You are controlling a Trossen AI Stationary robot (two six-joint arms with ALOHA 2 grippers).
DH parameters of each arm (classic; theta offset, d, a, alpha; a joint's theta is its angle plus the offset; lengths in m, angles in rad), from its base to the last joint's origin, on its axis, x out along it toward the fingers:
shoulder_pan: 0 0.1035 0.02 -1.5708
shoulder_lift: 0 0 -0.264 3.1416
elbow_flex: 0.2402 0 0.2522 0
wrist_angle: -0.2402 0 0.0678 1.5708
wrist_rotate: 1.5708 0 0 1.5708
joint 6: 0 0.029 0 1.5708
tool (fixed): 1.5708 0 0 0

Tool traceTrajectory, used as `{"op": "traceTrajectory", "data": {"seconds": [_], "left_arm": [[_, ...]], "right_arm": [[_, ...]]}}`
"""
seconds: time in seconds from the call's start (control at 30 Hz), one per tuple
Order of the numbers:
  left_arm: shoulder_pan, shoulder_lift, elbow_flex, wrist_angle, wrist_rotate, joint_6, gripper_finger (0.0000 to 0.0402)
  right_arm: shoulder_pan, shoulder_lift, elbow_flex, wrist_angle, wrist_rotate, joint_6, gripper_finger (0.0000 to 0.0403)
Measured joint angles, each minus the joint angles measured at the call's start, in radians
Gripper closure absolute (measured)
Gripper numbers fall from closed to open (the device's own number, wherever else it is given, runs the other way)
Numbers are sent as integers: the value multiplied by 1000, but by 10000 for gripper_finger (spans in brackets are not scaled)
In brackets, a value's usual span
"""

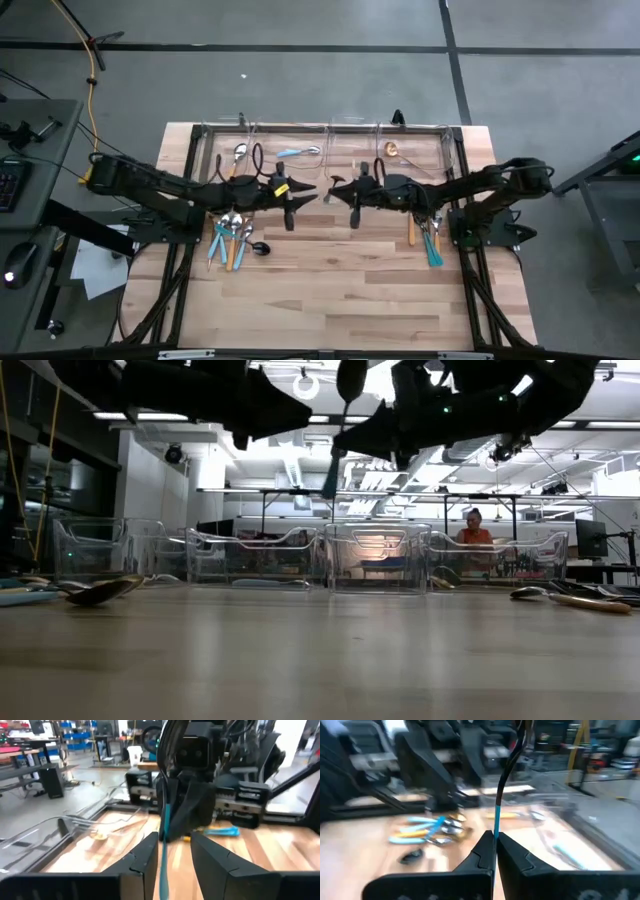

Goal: Sort silverware by color (type)
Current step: Put the black spoon into the middle right transparent bin

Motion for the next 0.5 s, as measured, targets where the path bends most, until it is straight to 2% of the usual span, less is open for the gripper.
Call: {"op": "traceTrajectory", "data": {"seconds": [0.1, 0.17, 0.27, 0.33, 0.43, 0.5], "left_arm": [[0, -91, -1, -133, -22, 4, 288], [0, -155, -27, -158, -38, 16, 287], [0, -243, -95, -134, -62, 29, 287], [0, -282, -142, -62, -70, 30, 286], [0, -317, -200, 30, -71, 29, 286], [0, -326, -209, 35, -69, 26, 286]], "right_arm": [[0, -61, -55, -11, 87, -17, 402], [0, -108, -98, -4, 146, -16, 402], [-1, -169, -146, 9, 186, -12, 402], [-1, -194, -165, 13, 191, -8, 402], [0, -206, -173, 13, 199, 2, 402], [0, -198, -164, 14, 201, 14, 402]]}}
